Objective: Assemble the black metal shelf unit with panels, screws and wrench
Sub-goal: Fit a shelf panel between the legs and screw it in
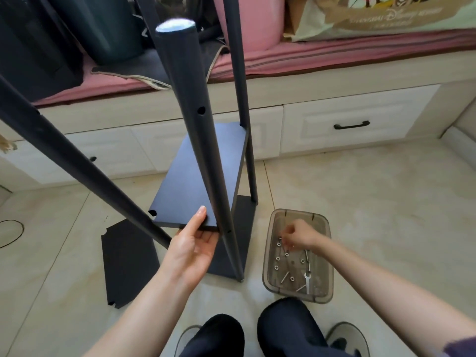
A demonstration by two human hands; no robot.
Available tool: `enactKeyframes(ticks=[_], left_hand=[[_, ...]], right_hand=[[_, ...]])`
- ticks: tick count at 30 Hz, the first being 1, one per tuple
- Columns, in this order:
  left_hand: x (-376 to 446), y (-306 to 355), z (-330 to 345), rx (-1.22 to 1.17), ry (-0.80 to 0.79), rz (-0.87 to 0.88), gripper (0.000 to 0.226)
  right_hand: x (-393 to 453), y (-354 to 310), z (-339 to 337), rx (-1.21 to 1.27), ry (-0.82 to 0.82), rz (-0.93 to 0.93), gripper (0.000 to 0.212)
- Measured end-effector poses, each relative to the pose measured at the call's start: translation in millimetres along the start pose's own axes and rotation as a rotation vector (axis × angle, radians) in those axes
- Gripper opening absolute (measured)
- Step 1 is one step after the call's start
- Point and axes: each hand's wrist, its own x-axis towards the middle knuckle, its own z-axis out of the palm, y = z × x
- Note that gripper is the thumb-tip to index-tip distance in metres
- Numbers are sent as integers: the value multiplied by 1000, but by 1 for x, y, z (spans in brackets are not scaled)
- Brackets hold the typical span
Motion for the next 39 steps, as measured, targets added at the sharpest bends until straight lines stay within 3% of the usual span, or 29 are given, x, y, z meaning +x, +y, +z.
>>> enactKeyframes(ticks=[4,9,12,19,25,31,35,39], left_hand=[[9,-3,-10,54,-28,18,46],[16,-6,-20,128,-80,33,20],[18,-6,-21,152,-108,47,16],[19,-10,-17,155,-118,55,20],[19,-11,-16,181,-101,80,20],[15,-10,-21,287,-152,100,24],[9,-8,-24,336,-247,120,31],[5,-7,-23,348,-262,149,25]], right_hand=[[16,34,33,-316,-78,22,12],[34,54,57,-544,-78,-16,25],[39,61,64,-651,-91,-39,26],[35,67,63,-783,-213,-64,26],[27,62,63,-812,-191,-84,29],[6,51,45,-674,-72,17,21],[-26,29,22,-305,135,29,13],[-88,-18,9,181,212,-144,2]])
